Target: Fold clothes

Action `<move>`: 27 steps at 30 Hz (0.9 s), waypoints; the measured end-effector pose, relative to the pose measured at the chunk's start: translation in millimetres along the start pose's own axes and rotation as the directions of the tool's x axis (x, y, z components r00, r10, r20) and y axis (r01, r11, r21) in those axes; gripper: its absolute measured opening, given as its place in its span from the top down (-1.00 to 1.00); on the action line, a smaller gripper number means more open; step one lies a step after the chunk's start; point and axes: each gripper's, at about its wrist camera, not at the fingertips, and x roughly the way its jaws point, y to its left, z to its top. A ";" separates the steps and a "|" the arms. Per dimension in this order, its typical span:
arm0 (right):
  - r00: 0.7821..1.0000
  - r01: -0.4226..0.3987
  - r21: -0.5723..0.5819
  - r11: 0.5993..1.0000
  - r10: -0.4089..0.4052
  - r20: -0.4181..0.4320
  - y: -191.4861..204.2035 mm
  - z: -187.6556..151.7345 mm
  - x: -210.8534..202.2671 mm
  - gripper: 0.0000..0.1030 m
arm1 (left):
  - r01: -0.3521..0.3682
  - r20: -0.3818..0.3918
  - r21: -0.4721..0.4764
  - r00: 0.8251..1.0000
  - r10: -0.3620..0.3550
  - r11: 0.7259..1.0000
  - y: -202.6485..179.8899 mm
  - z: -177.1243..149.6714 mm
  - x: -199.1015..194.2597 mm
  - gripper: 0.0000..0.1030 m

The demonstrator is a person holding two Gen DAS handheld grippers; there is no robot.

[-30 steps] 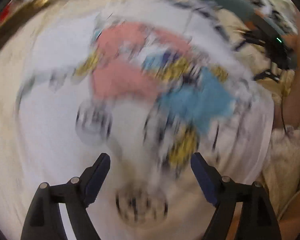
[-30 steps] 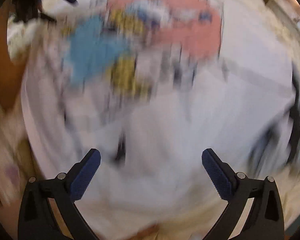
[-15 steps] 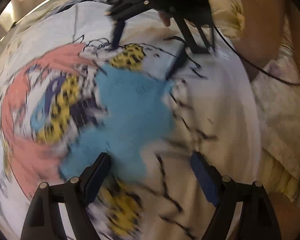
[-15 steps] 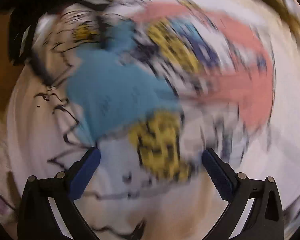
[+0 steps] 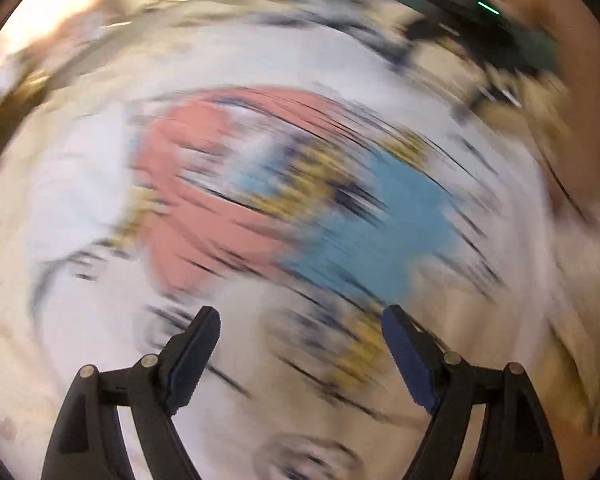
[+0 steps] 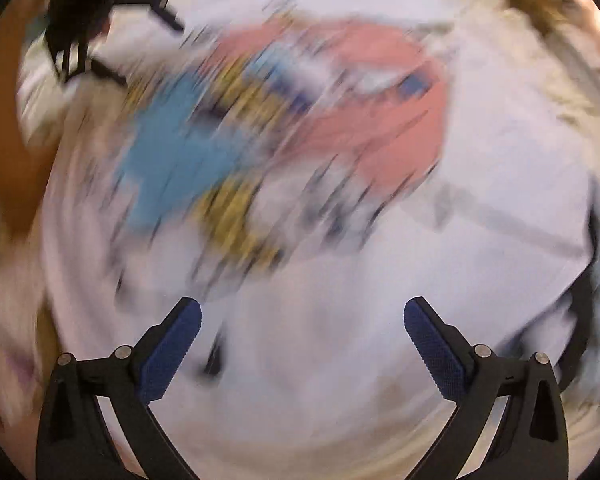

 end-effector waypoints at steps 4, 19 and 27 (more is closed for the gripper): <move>0.994 0.030 0.134 0.991 -0.043 0.099 -38.8 38.1 10.0 -0.99 | -0.156 -0.076 -0.233 0.987 0.142 0.960 51.5 24.8 43.8 -0.63; 1.000 -0.027 0.344 0.939 0.021 0.020 -12.9 -3.3 20.7 -1.00 | -0.184 -0.214 -0.485 0.973 0.088 0.855 87.3 -10.2 47.4 -0.75; 0.961 0.006 0.405 0.914 -0.117 0.250 9.3 -41.6 13.1 -1.00 | -0.166 0.030 -0.488 0.978 0.206 0.857 64.7 -44.0 31.3 -0.98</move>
